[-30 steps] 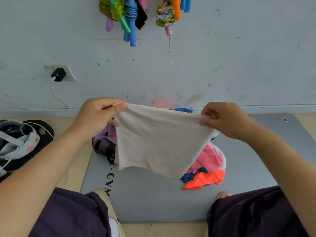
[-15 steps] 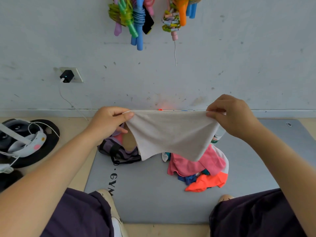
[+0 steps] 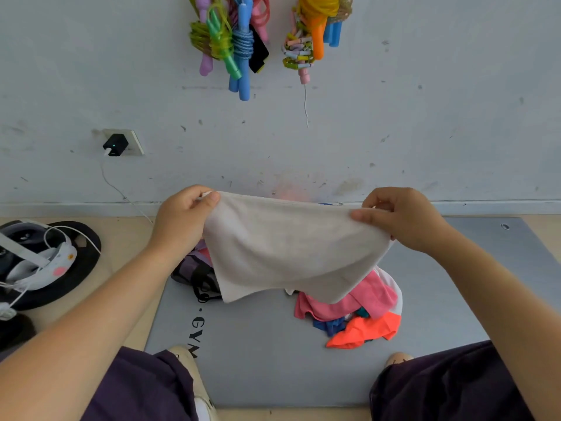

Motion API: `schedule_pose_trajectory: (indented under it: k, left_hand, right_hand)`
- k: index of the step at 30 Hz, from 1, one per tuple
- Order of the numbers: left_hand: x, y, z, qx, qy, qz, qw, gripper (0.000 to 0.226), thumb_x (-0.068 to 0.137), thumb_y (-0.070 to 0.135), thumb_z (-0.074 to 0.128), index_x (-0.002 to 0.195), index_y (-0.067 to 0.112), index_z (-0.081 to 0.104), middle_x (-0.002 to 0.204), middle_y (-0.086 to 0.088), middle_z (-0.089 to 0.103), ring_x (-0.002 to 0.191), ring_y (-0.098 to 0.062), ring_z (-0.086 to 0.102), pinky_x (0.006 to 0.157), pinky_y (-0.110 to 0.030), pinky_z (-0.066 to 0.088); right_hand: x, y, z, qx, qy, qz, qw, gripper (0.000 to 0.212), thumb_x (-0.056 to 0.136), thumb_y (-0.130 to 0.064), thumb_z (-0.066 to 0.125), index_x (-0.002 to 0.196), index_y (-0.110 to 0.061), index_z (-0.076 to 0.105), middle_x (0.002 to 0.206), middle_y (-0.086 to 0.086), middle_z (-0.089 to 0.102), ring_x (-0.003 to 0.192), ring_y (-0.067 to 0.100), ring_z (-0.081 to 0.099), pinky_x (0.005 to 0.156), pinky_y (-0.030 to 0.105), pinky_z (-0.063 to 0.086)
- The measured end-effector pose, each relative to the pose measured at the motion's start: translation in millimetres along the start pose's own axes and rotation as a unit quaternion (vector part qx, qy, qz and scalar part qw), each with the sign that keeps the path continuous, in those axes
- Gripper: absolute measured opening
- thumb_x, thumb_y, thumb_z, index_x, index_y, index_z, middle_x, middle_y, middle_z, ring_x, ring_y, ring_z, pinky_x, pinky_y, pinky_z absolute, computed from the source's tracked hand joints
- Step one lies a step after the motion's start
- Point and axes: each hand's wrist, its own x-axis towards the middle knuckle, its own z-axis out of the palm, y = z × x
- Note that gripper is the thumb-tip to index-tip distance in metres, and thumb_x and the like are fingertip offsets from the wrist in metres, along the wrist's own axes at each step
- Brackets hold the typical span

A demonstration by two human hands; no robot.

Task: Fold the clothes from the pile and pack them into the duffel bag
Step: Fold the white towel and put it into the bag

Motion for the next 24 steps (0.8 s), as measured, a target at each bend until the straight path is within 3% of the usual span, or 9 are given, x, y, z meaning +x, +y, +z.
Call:
schedule_pose_trajectory:
  k: [2,4,8,11,14,17,19,21,24]
  left_hand:
    - [0.8,-2.0,-1.9,0.021,-0.009,-0.006,1.000,0.018,0.097,0.030,0.056,0.089,0.023,0.070,0.081,0.004,0.067,0.076,-0.016,0.064,0.069,-0.035,0.056]
    - [1.5,-0.9,-4.3,-0.035,-0.044,-0.040,0.998,0.019,0.098,0.027,0.056,0.091,0.019,0.072,0.091,0.000,0.070,0.087,-0.018,0.067,0.070,-0.035,0.060]
    - [1.0,9.3,-9.3,-0.233,-0.152,-0.088,0.957,0.027,0.098,0.026,0.056,0.079,0.024,0.076,0.073,0.003,0.069,0.062,-0.013,0.065,0.047,-0.025,0.052]
    - [3.9,7.0,-11.8,-0.136,-0.083,-0.065,0.985,0.024,0.093,0.034,0.063,0.081,0.017,0.074,0.068,0.001,0.066,0.060,-0.010,0.060,0.051,-0.021,0.043]
    - [5.2,2.8,-9.3,0.013,-0.022,-0.007,1.000,0.038,0.088,0.036,0.069,0.076,0.000,0.064,0.067,-0.018,0.056,0.062,-0.016,0.050,0.062,-0.029,0.038]
    - [-0.9,11.7,-0.7,-0.013,-0.045,-0.031,0.998,0.032,0.087,0.036,0.070,0.075,0.007,0.069,0.065,-0.012,0.058,0.053,-0.012,0.055,0.054,-0.027,0.048]
    - [-7.6,19.3,9.8,-0.075,-0.083,-0.064,0.992,0.020,0.087,0.030,0.072,0.077,0.012,0.074,0.078,-0.014,0.068,0.060,-0.014,0.062,0.053,-0.024,0.054]
    - [-14.8,27.2,21.0,-0.103,-0.108,-0.080,0.986,0.017,0.087,0.025,0.073,0.081,0.010,0.074,0.082,-0.020,0.066,0.062,-0.015,0.065,0.053,-0.023,0.053]
    - [-26.2,40.0,37.4,-0.128,-0.125,-0.082,0.980,0.017,0.088,0.016,0.071,0.089,0.000,0.070,0.079,-0.014,0.058,0.067,-0.021,0.065,0.053,-0.018,0.050]
  right_hand:
    - [-1.7,0.3,-2.7,0.036,-0.036,-0.007,0.999,0.014,0.084,-0.028,0.074,0.075,-0.019,0.068,0.071,0.009,0.064,0.061,0.013,0.052,0.060,0.023,0.044]
    - [-4.6,0.7,-5.3,0.064,-0.068,-0.019,0.995,0.011,0.087,-0.024,0.070,0.081,-0.016,0.068,0.078,0.013,0.064,0.072,0.015,0.052,0.070,0.029,0.042]
    - [-9.0,0.0,-8.2,0.221,-0.144,0.013,0.964,0.025,0.082,-0.036,0.067,0.084,-0.011,0.066,0.071,0.001,0.062,0.066,0.015,0.052,0.060,0.025,0.042]
    - [-5.0,2.1,-8.0,0.203,-0.061,0.044,0.976,0.024,0.083,-0.037,0.071,0.079,-0.013,0.069,0.069,0.002,0.061,0.058,0.014,0.052,0.052,0.024,0.040]
    - [-3.0,3.6,-2.7,0.151,0.005,0.069,0.986,0.011,0.088,-0.027,0.069,0.090,-0.016,0.068,0.069,0.010,0.059,0.047,0.019,0.051,0.049,0.029,0.043]
    - [-10.6,-5.1,5.6,0.187,-0.077,0.040,0.979,0.019,0.094,-0.009,0.060,0.110,-0.019,0.059,0.068,0.027,0.056,0.049,0.033,0.062,0.053,0.032,0.049]
    - [-17.0,-14.9,13.2,0.215,-0.144,0.019,0.966,0.018,0.096,-0.005,0.056,0.109,-0.016,0.059,0.072,0.032,0.057,0.053,0.034,0.067,0.049,0.026,0.050]
    - [-23.1,-24.2,24.3,0.221,-0.186,0.012,0.957,0.009,0.096,-0.007,0.058,0.101,-0.011,0.064,0.075,0.027,0.063,0.061,0.037,0.070,0.056,0.032,0.058]
    - [-32.7,-35.5,40.6,0.211,-0.246,-0.002,0.946,0.013,0.092,-0.003,0.063,0.103,-0.008,0.067,0.076,0.013,0.070,0.081,0.034,0.073,0.080,0.037,0.059]
